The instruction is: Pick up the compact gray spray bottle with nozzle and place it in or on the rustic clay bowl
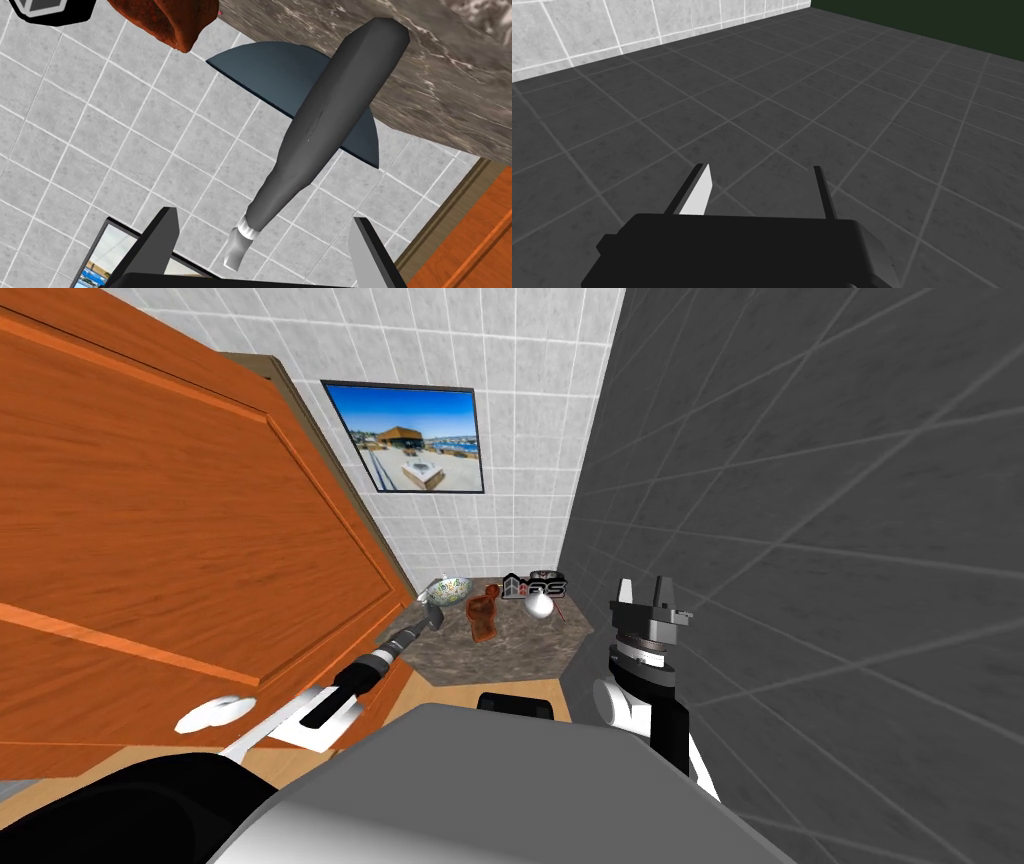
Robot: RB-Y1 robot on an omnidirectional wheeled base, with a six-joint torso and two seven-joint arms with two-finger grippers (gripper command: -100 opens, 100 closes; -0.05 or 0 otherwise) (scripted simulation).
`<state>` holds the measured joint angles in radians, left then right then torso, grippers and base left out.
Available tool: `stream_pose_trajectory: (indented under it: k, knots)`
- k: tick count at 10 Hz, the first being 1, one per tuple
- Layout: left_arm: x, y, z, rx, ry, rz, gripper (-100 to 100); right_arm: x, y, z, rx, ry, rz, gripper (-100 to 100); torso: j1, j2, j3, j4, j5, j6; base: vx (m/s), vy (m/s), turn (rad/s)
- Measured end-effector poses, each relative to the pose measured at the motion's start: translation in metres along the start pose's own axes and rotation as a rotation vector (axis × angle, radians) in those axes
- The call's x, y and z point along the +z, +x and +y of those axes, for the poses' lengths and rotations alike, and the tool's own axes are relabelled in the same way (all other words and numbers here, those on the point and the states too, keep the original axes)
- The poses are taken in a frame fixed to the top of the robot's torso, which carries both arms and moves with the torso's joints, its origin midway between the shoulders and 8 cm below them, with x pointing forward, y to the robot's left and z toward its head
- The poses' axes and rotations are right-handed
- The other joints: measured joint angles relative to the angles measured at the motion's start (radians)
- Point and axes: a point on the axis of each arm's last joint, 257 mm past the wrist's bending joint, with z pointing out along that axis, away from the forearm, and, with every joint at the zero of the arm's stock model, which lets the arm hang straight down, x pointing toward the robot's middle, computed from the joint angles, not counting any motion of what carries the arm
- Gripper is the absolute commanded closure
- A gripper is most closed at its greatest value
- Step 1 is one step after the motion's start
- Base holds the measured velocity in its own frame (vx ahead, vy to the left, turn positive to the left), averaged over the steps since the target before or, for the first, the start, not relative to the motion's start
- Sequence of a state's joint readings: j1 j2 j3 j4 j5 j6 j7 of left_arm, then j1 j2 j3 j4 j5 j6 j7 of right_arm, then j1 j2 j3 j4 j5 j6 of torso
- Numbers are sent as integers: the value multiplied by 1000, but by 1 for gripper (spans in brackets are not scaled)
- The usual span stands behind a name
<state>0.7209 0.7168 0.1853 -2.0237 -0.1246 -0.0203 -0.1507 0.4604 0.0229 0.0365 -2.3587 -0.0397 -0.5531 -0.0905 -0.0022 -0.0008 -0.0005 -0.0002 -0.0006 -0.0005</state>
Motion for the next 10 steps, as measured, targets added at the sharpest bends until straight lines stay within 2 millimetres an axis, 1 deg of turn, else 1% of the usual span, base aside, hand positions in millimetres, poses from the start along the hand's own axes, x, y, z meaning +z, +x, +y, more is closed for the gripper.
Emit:
stream_pose_trajectory:
  k: [1,4,6,8,10]
  knots:
    - [-2,-2,6,30,-13,13,-100,0,0,0,0,0,0,0,0,0,0,0,0,0,23,-41,-113]
    - [-6,-8,36,153,-79,63,-100,0,0,0,0,0,0,0,-1,-1,0,0,0,0,32,-52,-111]
    - [-7,-13,54,218,-116,87,-100,0,0,0,0,0,0,0,0,0,0,0,0,0,16,-26,-50]
    - [-5,-21,71,288,-147,110,-100,0,0,0,0,0,0,0,0,0,0,0,0,0,22,-34,-101]
    - [-10,-30,88,364,-185,135,-100,0,0,0,0,0,0,0,-1,0,0,0,0,0,27,-41,-69]
